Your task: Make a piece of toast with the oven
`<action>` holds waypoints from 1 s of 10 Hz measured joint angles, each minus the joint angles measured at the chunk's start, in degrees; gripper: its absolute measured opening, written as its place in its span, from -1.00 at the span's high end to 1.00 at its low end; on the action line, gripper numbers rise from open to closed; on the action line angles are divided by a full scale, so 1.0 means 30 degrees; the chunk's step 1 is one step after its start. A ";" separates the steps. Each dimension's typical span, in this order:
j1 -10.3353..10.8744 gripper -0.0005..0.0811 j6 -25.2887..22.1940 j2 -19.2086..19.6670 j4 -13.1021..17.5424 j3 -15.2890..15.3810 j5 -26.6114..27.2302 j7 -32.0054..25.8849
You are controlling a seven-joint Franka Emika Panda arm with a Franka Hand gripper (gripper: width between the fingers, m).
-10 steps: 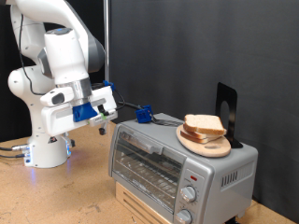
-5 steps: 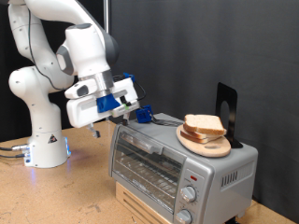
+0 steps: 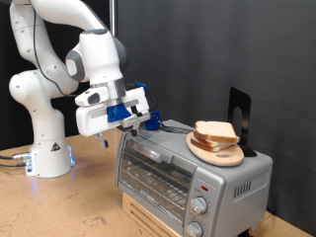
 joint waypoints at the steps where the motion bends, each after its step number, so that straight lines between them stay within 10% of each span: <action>1: -0.0260 -0.97 0.0140 0.0213 -0.0075 0.0001 -0.0205 0.0022; 10: -0.0353 -0.97 0.0355 0.0494 0.0125 -0.1423 0.2439 -0.2958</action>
